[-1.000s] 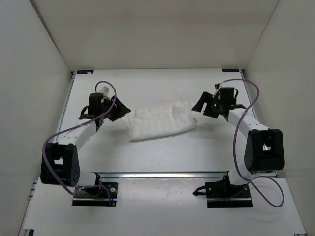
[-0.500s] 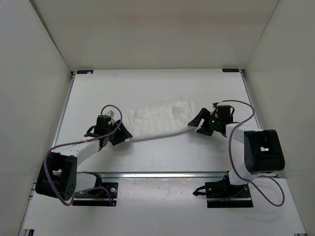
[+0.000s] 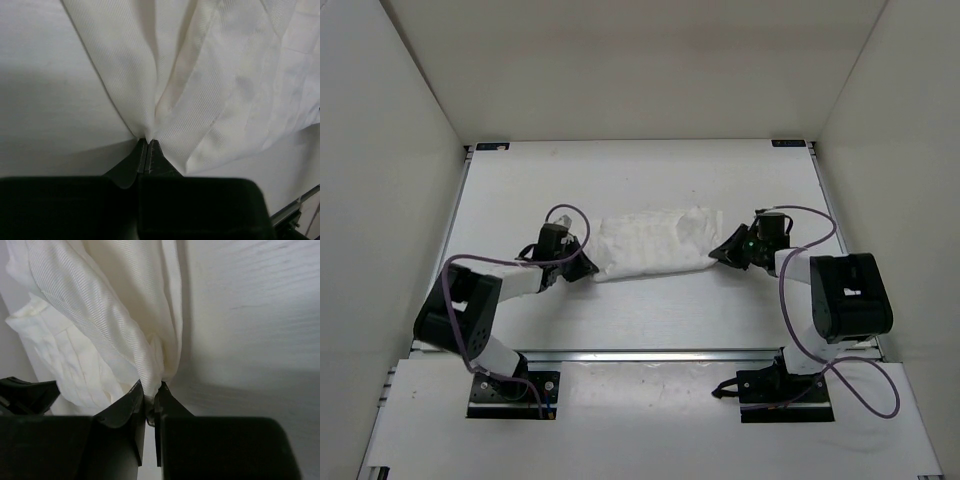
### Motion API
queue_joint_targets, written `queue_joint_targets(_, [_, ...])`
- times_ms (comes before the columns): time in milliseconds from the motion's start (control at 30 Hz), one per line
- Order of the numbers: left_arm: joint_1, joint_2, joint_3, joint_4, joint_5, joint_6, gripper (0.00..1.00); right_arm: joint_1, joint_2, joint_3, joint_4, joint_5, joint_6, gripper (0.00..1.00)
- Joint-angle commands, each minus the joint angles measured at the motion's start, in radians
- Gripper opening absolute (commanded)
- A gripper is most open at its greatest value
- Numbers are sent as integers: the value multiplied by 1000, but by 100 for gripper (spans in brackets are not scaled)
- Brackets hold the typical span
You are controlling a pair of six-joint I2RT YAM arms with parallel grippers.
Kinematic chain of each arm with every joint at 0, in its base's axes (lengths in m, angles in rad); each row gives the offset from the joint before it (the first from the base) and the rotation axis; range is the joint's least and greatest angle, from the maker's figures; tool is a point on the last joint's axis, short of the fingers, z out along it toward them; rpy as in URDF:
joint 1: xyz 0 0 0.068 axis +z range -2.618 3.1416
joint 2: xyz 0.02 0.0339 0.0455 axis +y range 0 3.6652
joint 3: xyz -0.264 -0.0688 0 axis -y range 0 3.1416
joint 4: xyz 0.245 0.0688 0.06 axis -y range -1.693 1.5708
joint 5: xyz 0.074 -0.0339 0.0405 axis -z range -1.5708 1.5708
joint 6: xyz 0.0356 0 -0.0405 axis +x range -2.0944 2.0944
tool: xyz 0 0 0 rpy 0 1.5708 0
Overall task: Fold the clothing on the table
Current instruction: Fold the skirt
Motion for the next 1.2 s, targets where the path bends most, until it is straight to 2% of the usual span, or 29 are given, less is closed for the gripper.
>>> queue_joint_targets(0, [-41,82,92,60,32,1,0,-8,-84,55,-146,115,-96,0])
queue_joint_targets(67, [-81,154,135,80,43,-4,0,7,-124,124,-311,279,-170,0])
queue_joint_targets(133, [-107,202,169,112,63,-14,0,35,-152,225,-465,376,-261,0])
queue_joint_targets(267, [-123,284,217,153,113,-37,0,57,-140,387,-597,407,-391,0])
queue_joint_targets(333, [-117,311,229,157,127,-36,0,122,-120,515,-660,442,-442,0])
queue_joint_targets(500, [-103,315,247,159,147,-30,0,299,-52,652,-648,452,-496,0])
queue_joint_targets(700, [-100,302,252,145,161,-21,0,532,115,773,-592,415,-505,0])
queue_joint_targets(900, [-90,306,238,159,170,-24,0,645,242,784,-536,384,-474,0])
queue_joint_targets(1067, [-78,275,211,165,172,-30,0,653,340,801,-547,327,-463,0])
queue_joint_targets(1100, [-71,263,206,169,181,-36,7,653,360,818,-567,320,-459,1])
queue_joint_targets(1133, [-66,255,203,172,185,-43,22,652,371,838,-585,303,-462,8])
queue_joint_targets(1167, [-51,234,189,174,191,-47,30,656,368,846,-592,300,-467,11])
